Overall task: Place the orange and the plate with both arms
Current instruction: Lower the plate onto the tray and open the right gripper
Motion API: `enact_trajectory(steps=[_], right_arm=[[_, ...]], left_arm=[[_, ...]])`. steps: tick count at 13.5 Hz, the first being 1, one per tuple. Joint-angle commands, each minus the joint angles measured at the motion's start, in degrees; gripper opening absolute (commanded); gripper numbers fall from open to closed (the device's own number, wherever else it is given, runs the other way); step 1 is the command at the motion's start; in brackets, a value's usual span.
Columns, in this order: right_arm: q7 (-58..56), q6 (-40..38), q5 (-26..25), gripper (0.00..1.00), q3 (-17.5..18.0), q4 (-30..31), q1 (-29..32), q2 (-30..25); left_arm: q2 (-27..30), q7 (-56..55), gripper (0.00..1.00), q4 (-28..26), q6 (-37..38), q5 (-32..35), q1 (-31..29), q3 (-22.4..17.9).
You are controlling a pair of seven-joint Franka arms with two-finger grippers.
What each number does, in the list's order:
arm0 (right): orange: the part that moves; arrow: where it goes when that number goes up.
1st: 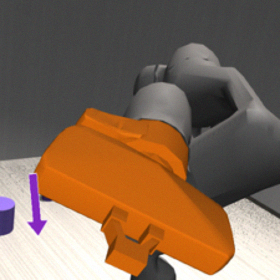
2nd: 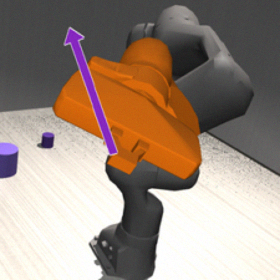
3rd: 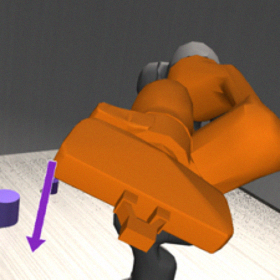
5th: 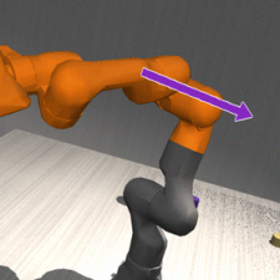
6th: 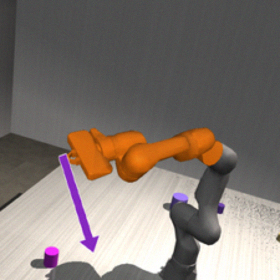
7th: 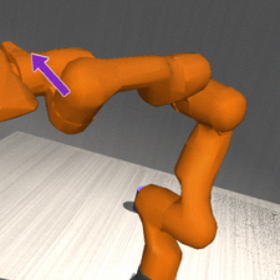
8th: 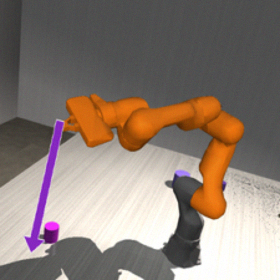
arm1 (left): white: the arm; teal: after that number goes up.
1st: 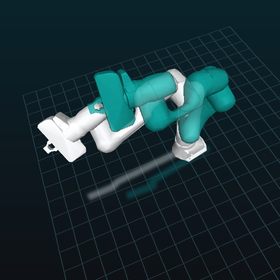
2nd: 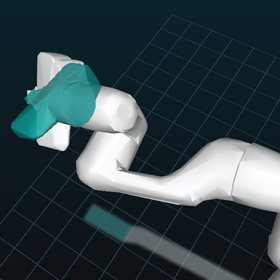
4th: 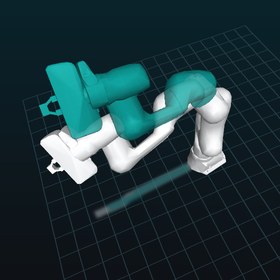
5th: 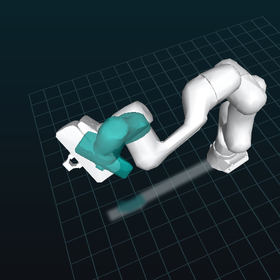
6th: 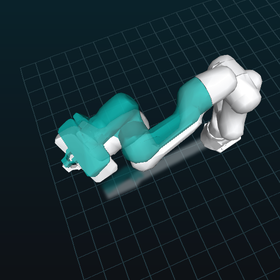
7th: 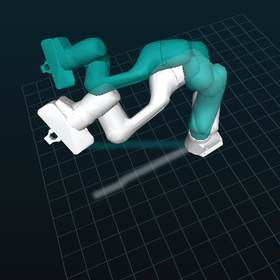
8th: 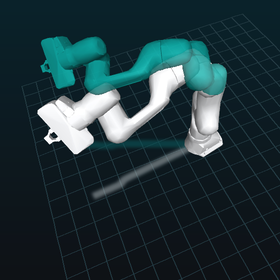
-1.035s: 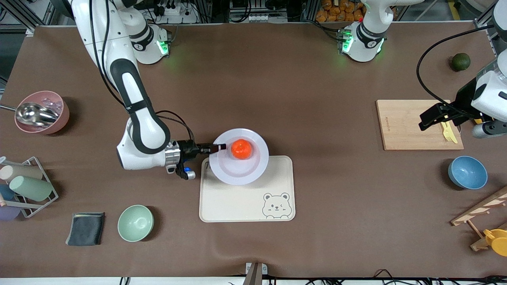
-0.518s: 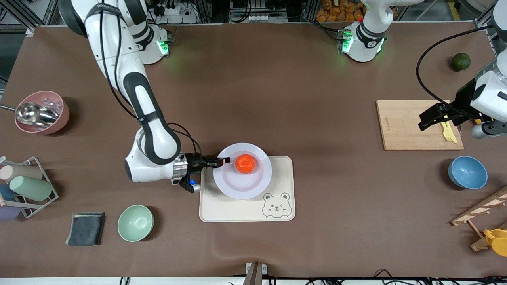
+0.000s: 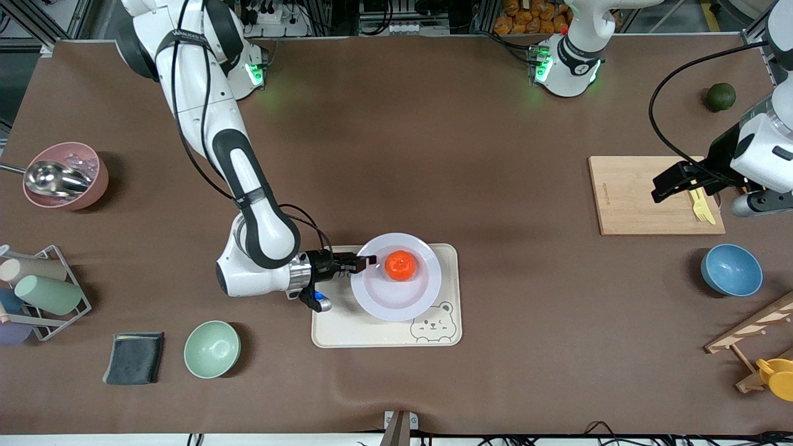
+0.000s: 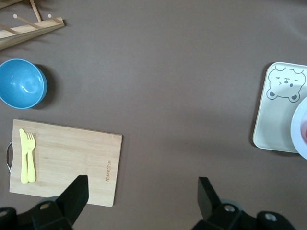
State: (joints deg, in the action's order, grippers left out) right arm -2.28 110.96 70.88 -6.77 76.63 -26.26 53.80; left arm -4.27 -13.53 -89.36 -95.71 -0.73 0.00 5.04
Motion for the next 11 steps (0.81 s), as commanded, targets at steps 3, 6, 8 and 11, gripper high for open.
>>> enact_trajectory(steps=[3,6,8,11], right_arm=[[1.06,-0.66,0.84,0.00,0.00,-6.58,0.51,5.00],[-0.26,0.22,0.57,0.00,-0.17,-7.98,0.77,6.75],[-3.07,0.31,0.66,0.00,-0.17,-8.16,1.03,7.72],[-3.43,0.57,0.66,0.00,-0.17,-8.16,1.03,7.90]], left_arm=[[0.23,0.26,1.00,-0.37,0.61,-0.67,-0.35,0.24],[0.14,0.34,1.00,-0.37,0.61,-0.67,-0.35,0.24],[0.14,0.34,1.00,-0.64,0.53,-0.67,-0.35,0.24],[0.14,0.34,1.00,-0.81,0.53,-0.67,-0.35,0.24]])
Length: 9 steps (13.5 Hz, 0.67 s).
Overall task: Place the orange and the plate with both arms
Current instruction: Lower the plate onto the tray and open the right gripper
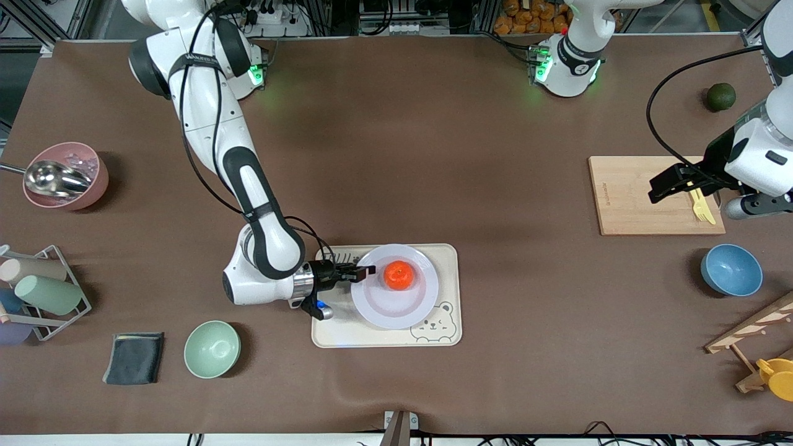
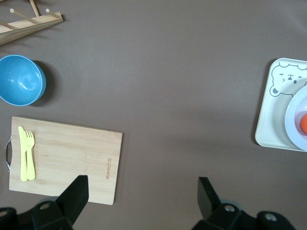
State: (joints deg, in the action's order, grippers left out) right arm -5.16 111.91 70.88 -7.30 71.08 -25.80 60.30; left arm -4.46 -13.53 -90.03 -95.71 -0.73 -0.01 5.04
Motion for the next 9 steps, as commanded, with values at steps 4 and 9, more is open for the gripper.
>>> enact_trajectory(steps=[4,9], right_arm=[[-0.20,-0.38,0.57,0.96,0.44,-2.17,0.41,1.40],[-0.12,-0.99,0.22,1.00,0.35,-2.08,1.02,0.61]], left_arm=[[0.33,0.34,1.00,-0.50,0.44,-0.67,-0.35,0.24],[0.42,0.34,1.00,-0.76,0.44,-0.67,-0.43,0.24]])
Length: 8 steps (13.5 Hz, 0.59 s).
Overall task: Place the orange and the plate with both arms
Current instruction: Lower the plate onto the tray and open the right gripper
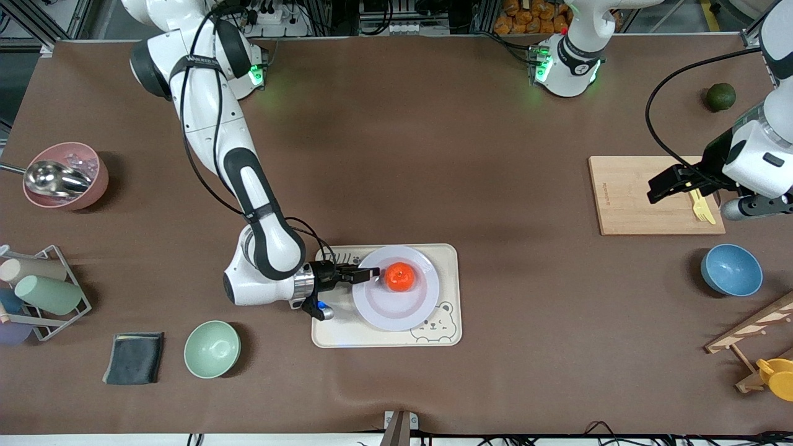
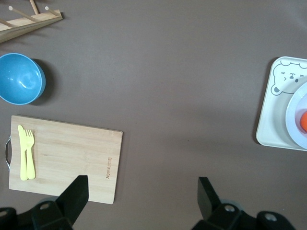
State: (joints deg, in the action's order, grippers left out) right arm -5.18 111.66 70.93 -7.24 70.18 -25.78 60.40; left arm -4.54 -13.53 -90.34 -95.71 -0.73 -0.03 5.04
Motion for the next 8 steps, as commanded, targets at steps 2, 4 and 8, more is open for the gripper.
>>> enact_trajectory(steps=[2,4,8], right_arm=[[0.08,-1.44,-0.88,1.00,0.21,-1.01,1.52,0.08],[0.00,-4.42,-1.41,1.00,0.03,-0.57,2.83,-0.28],[0.26,-9.26,-5.02,1.00,0.03,-0.57,5.04,-1.42]], left_arm=[[0.59,0.34,1.00,-0.45,0.43,-0.67,-0.41,0.24],[0.59,0.34,1.00,-0.45,0.43,-0.67,-0.41,0.24],[0.59,0.34,1.00,-0.28,0.43,-0.67,-0.41,0.24]])
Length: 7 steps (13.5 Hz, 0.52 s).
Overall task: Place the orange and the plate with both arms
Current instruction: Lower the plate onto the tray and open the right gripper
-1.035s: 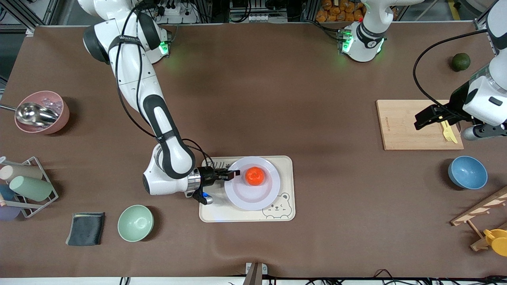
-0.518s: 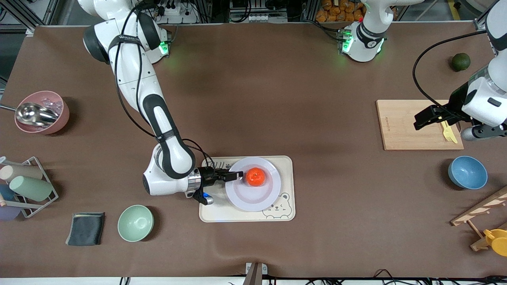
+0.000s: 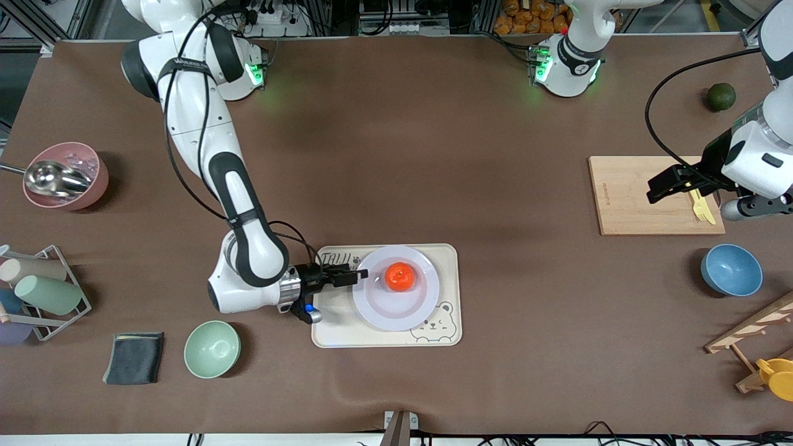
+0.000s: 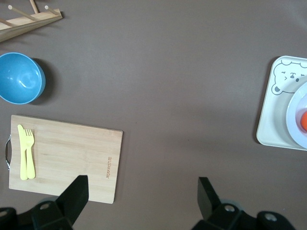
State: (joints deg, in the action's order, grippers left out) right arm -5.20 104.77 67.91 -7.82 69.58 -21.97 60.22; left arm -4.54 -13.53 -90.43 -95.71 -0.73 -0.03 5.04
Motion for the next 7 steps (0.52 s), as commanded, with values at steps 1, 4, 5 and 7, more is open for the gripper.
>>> enact_trajectory(steps=[1,4,5,7], right_arm=[[0.28,-3.94,-1.99,1.00,0.62,0.03,1.75,-1.51],[3.25,-7.28,-3.13,1.00,0.35,-0.05,2.37,-2.91],[5.09,-8.08,-5.31,1.00,0.44,-0.05,2.37,-4.57],[7.57,-10.79,-9.62,1.00,0.35,-0.05,2.81,-7.30]], left_arm=[[0.59,0.34,1.00,-0.09,0.44,-0.67,-0.41,0.24],[0.68,0.25,1.00,0.08,0.44,-0.67,-0.32,0.24],[0.68,0.25,1.00,0.17,0.44,-0.67,-0.32,0.15],[0.68,-0.01,1.00,1.04,0.44,-0.76,-0.32,0.24]])
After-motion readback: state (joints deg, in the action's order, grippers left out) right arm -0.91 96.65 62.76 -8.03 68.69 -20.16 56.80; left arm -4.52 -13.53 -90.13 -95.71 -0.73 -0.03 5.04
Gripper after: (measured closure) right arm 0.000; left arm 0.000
